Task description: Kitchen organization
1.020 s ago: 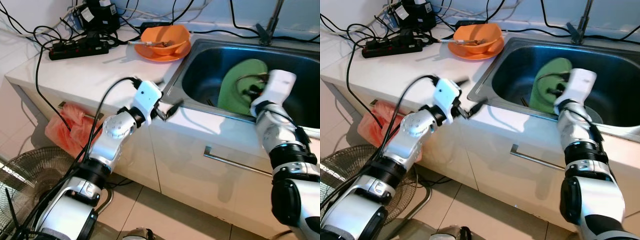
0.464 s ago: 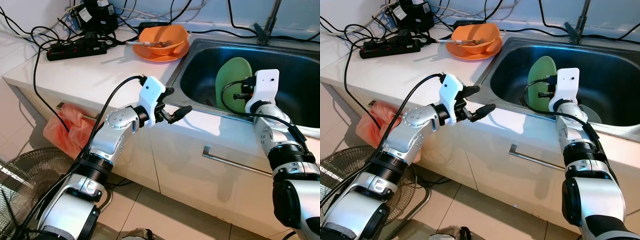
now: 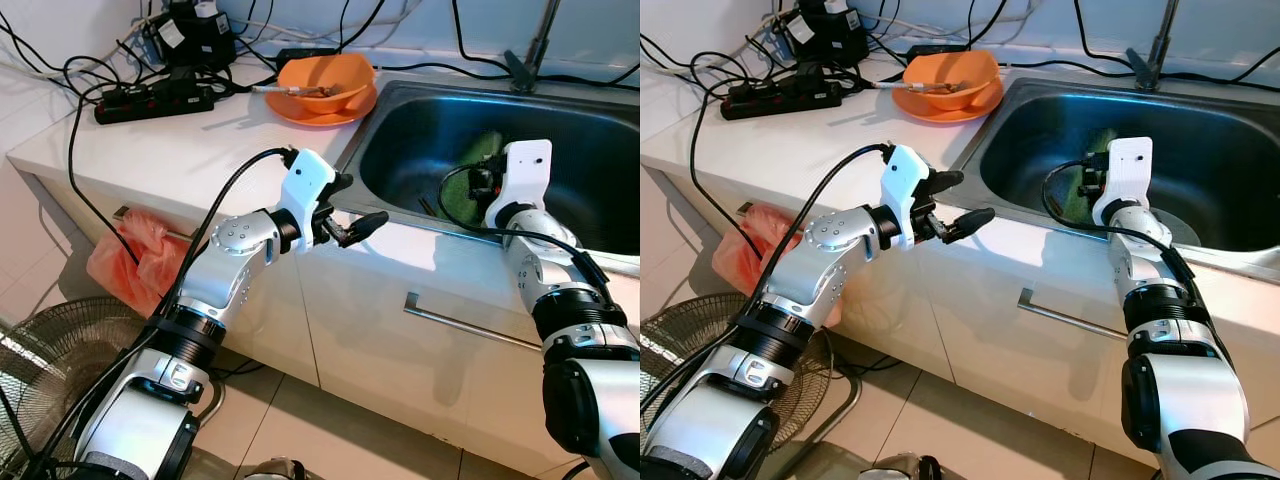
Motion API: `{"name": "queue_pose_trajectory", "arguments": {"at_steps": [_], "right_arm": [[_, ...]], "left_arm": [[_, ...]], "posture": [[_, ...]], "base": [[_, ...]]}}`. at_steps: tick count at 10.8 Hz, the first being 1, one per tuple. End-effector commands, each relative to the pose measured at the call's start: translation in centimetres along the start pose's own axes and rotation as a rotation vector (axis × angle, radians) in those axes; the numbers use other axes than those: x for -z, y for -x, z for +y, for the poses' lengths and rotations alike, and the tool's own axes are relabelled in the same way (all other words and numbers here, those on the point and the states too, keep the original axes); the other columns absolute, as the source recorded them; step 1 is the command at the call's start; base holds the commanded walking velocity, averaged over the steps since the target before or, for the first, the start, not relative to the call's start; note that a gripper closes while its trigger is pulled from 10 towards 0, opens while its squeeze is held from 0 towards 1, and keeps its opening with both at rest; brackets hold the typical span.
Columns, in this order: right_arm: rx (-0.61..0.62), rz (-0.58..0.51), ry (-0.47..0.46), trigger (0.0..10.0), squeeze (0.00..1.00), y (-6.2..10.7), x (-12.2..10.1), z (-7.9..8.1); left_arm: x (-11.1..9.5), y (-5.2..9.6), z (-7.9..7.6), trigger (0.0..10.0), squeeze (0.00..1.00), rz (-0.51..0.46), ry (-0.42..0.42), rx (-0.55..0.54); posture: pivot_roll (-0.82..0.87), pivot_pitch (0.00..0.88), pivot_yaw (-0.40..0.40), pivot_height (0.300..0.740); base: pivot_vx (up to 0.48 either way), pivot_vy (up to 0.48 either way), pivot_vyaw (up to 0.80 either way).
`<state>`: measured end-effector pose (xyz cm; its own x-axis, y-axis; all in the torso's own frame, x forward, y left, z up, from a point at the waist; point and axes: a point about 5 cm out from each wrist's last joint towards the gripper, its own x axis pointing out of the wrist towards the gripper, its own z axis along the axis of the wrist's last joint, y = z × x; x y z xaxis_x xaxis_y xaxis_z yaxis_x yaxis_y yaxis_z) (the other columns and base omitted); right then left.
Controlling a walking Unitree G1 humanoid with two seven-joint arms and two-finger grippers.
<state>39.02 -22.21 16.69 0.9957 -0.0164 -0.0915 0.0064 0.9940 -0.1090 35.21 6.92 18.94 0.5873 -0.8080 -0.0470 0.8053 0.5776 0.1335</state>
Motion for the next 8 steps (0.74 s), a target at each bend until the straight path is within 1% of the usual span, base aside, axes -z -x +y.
{"name": "queue_pose_trajectory", "arguments": {"at_steps": [1, 4, 8], "right_arm": [[-0.002, 0.047, 0.004, 10.0, 1.00, 0.1, 1.0, 0.2], [0.086, 0.033, 0.037, 10.0, 1.00, 0.1, 0.4, -1.0], [0.070, 0.020, 0.015, 10.0, 1.00, 0.0, 0.1, -0.7]], "left_arm": [[-0.4, 0.5, 0.6, 10.0, 1.00, 0.000, -0.016, -0.022], [-0.4, 0.4, 0.6, 10.0, 1.00, 0.003, -0.017, -0.034], [-0.5, 0.3, 0.7, 10.0, 1.00, -0.008, -0.009, -0.049]], "posture": [[0.11, 0.033, 0.118, 0.740], [0.11, 0.033, 0.118, 0.740], [0.10, 0.034, 0.116, 0.740]], "base": [[0.000, 0.000, 0.00], [0.000, 0.000, 0.00], [0.000, 0.000, 0.00]]}}
